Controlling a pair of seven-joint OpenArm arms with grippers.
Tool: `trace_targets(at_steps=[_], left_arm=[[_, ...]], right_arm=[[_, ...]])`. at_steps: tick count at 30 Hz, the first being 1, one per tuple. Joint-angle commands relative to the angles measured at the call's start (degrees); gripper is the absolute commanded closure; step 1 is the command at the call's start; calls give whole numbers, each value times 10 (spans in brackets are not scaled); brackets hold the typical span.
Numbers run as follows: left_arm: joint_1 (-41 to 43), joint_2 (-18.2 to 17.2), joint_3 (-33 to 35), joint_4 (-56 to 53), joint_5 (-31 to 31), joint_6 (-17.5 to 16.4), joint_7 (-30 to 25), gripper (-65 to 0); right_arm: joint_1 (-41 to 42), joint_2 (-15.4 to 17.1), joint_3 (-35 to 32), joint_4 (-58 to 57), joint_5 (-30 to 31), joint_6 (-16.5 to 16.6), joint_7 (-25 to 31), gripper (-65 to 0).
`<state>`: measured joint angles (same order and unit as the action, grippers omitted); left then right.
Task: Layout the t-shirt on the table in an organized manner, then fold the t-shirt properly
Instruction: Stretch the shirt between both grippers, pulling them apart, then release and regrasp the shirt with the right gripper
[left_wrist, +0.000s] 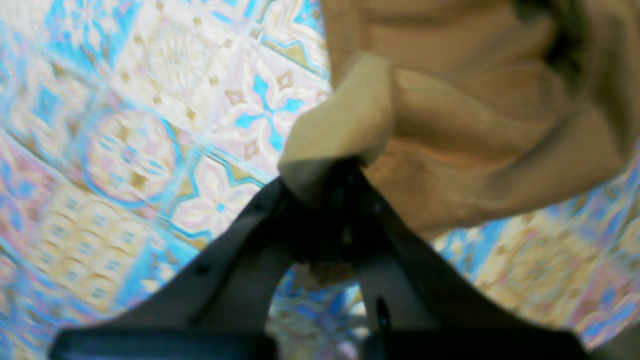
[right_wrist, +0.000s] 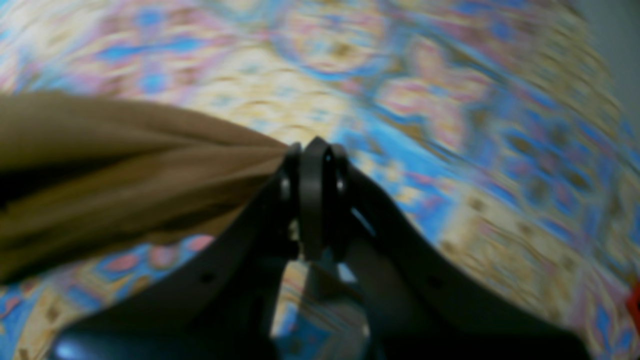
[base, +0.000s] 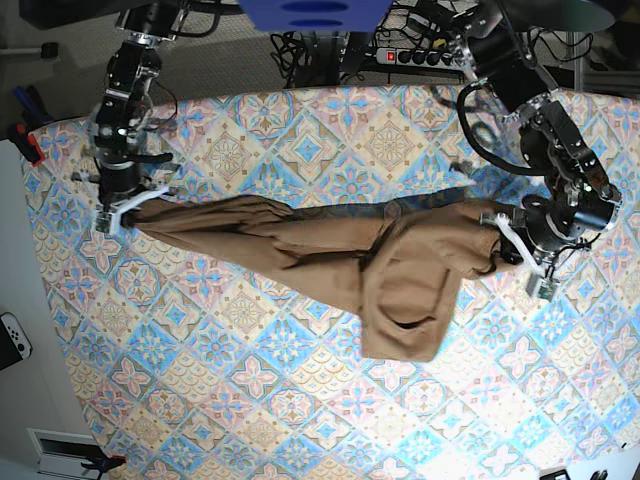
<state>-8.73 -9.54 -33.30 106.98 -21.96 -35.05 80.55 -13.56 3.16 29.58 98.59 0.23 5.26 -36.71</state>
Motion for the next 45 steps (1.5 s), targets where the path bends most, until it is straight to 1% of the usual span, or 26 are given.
trace_targets(at_steps=[1,4,6,9,13,16,19,23,27,29,32,34,36,39,41,44,45], left_arm=[[-30,1,2,22,-11,9,-6,0],[-62,15,2,55,-15,47,-6,0],[-85,26,-2,83,-16,60,-6,0],[-103,33,-13,131,-16,63,-6,0],[-131,47,-65,135,-23,60,-6,0],[-133,43,-104,136,-61,59,-6,0],[-126,16,-153,136,-129,59,-6,0],[-61,-34,-198,136,-241,63,-6,0],[10,-69,-242,136,-336,63,-6,0],[42,-76,-255,134,-355,63,-6,0],[82,-77,-258,134,-359,63,-6,0],[104,-77,-258,135,-361,62,-6,0],[116,-77,-258,135,-362,60,-6,0],[119,-78,-261,135,-362,60,-6,0],[115,-78,-262,134,-361,62,-6,0],[88,-78,-262,132,-353,63,-6,0],[76,-75,-260,130,-342,63,-6,0]], right_arm=[[4,5,16,12,1,-3,13,0],[1,4,28,13,1,-1,14,0],[0,4,27,21,1,0,19,0],[2,4,28,59,1,0,23,0],[0,4,26,96,1,0,78,0],[-1,3,25,106,1,0,119,0],[-1,3,25,106,1,0,148,0],[-6,3,25,106,1,0,198,0],[-38,3,25,106,1,0,248,0],[-45,3,18,105,1,0,244,0],[-44,6,-13,102,1,0,208,0],[-44,6,-45,102,1,0,179,0],[-44,7,-75,102,1,0,167,0],[-44,7,-108,101,1,0,166,0],[-34,7,-113,101,0,0,166,0],[13,7,-117,101,-1,0,164,0],[35,7,-118,101,-1,0,164,0]])
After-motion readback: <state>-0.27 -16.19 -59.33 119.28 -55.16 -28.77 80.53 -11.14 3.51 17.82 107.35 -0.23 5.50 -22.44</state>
